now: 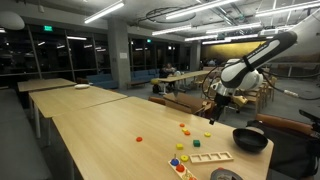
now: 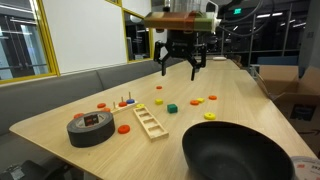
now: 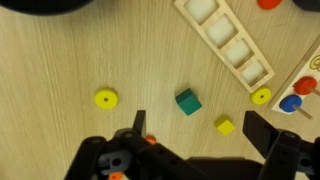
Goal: Put the orange circle on the wooden object.
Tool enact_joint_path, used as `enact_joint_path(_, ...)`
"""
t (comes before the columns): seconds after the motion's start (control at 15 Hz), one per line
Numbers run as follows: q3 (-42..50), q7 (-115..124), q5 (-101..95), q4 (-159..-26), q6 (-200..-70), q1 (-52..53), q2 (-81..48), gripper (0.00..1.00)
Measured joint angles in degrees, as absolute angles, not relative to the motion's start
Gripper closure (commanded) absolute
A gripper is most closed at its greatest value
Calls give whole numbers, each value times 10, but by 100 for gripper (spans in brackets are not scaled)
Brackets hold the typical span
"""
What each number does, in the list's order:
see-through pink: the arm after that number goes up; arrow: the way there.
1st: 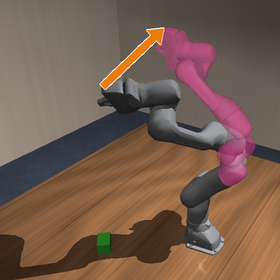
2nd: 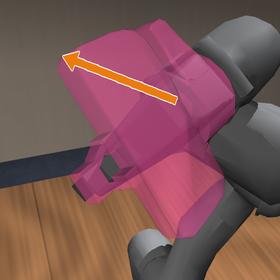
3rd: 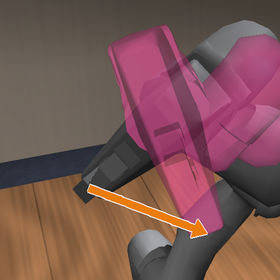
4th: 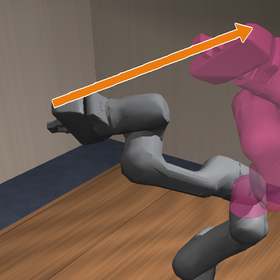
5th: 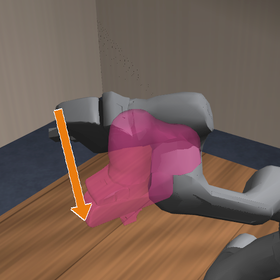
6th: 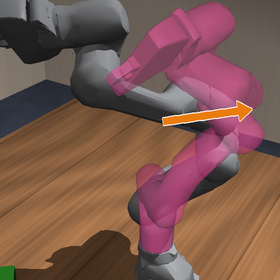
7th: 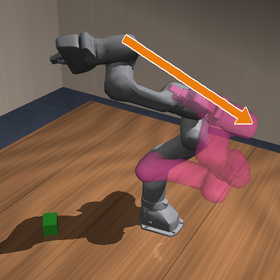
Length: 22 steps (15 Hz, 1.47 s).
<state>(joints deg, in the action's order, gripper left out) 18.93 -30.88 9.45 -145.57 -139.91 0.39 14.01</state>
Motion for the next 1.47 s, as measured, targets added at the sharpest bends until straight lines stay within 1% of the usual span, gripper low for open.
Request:
enact_joint_path(0.27, 165, -314, 128, -1406, -1481, 7, 32, 0)
enact_joint_path(0.6, 112, -316, 150, -1312, -1520, -27, -97, 0)
enact_joint_path(1.0, 62, -302, 133, -1202, -1525, -85, -213, 0)
enact_joint_path(1.27, 52, -266, 96, -1143, -1515, -101, -266, 0)
enact_joint_path(1.47, 52, -236, 62, -1107, -1481, -103, -286, 0)
